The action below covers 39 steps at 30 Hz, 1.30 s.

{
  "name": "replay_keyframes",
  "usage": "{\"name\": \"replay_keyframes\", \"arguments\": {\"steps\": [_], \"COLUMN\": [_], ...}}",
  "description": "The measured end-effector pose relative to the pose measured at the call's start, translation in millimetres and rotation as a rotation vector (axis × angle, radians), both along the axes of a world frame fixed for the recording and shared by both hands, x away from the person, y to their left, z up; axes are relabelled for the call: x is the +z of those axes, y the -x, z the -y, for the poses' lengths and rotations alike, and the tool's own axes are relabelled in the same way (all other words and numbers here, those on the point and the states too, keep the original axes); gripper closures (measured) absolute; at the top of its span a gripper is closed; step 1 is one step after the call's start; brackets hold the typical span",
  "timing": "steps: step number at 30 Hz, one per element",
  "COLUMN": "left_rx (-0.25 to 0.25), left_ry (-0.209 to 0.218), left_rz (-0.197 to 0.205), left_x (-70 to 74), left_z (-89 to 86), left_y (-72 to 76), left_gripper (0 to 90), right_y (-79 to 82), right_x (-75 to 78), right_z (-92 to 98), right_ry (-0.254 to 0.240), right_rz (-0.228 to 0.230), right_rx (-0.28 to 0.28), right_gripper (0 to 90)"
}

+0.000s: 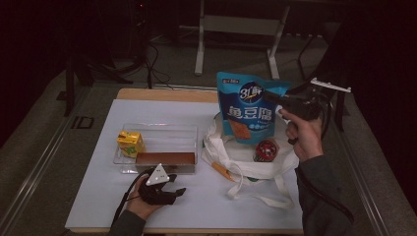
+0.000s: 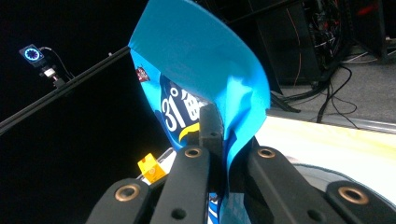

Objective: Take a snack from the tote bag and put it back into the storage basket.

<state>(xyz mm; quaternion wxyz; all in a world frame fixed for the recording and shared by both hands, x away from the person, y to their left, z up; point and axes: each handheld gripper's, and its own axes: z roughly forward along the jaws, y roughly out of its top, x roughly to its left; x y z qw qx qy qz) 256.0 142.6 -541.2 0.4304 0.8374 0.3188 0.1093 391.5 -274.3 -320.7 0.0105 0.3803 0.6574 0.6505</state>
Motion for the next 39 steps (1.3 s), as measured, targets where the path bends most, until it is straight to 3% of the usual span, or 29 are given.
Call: {"name": "replay_keyframes", "arguments": {"steps": [10,39], "left_rx": [0.001,0.002], "left_ry": [-0.002,0.001], "left_rz": [-0.001,-0.004], "left_x": [0.1,0.0], "left_z": [0.0,-0.2], "left_y": [-0.2,-0.7], "left_gripper": [38.8,38.8], "right_y": [4.1,7.0], "right_x": [4.6,14.7], "right_z": [-0.2,-32.8], "right_ry": [-0.015,-0.050], "right_rz": [0.007,0.020], "right_rx": [0.015,0.095], "right_gripper": [89.2,89.1]}}
